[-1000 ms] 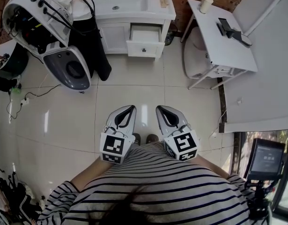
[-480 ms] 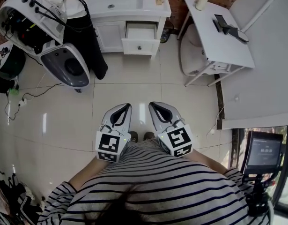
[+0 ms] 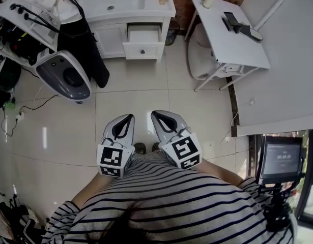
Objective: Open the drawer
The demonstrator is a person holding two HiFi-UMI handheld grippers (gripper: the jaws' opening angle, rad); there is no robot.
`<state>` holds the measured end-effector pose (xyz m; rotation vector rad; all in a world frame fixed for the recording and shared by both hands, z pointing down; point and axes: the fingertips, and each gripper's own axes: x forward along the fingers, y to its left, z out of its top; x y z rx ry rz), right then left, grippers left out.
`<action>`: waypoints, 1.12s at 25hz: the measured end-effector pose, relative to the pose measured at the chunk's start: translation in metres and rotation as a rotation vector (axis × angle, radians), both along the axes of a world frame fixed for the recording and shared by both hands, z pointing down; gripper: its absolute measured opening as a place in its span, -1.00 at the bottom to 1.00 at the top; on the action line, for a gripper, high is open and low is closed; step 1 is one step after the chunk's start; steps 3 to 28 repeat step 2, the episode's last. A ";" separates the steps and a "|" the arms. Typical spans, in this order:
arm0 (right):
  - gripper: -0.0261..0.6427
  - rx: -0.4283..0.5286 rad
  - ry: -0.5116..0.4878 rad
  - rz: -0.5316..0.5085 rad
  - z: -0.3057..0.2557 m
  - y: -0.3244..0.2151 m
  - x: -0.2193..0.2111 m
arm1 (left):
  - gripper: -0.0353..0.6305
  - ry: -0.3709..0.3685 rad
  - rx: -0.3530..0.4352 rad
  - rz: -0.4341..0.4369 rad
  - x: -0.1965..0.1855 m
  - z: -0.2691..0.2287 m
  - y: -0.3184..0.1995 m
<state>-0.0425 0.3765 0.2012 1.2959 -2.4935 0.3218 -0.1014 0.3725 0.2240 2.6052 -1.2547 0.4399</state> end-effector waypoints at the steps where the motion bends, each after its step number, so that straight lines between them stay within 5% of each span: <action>1: -0.92 -0.001 0.001 -0.003 0.000 0.000 -0.001 | -0.85 -0.002 -0.001 0.001 -0.001 0.000 0.000; 28: -0.92 -0.003 0.002 -0.006 0.000 -0.001 -0.003 | -0.85 -0.004 -0.002 0.002 -0.002 0.000 -0.001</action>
